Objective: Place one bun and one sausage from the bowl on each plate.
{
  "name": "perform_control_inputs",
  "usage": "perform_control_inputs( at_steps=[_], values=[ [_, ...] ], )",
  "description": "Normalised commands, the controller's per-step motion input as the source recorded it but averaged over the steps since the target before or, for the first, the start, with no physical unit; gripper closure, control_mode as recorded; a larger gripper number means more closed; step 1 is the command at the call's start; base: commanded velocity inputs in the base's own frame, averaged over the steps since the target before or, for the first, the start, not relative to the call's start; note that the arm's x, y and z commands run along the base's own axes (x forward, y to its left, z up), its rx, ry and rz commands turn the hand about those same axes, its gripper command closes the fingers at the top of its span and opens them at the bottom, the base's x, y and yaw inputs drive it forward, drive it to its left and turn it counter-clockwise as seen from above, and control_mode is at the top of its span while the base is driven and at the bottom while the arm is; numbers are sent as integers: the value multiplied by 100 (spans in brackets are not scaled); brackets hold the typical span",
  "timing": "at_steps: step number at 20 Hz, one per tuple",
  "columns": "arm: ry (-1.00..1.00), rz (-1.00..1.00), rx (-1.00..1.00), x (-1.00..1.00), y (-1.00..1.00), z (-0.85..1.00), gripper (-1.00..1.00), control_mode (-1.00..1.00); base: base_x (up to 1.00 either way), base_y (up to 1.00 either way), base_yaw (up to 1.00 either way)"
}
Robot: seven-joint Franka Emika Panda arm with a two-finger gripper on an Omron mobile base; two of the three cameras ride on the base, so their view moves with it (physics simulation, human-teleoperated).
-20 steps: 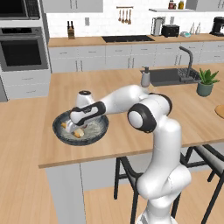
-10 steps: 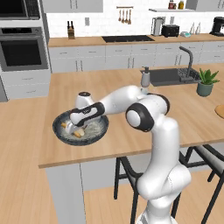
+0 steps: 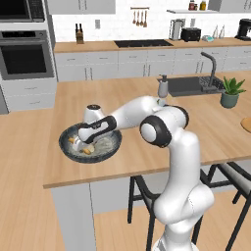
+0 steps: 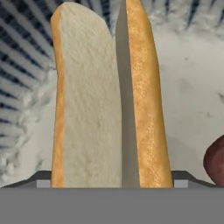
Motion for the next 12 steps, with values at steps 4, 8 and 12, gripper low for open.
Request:
perform_control_inputs(
  at_steps=[4,8,12],
  values=[
    [0,0,0,-2,0,32,100,-100,0,0,0],
    [0,-7,0,-62,-17,89,100,-100,0,0,0],
    [0,-16,1,-76,-79,66,100,-100,0,0,0]
  ],
)
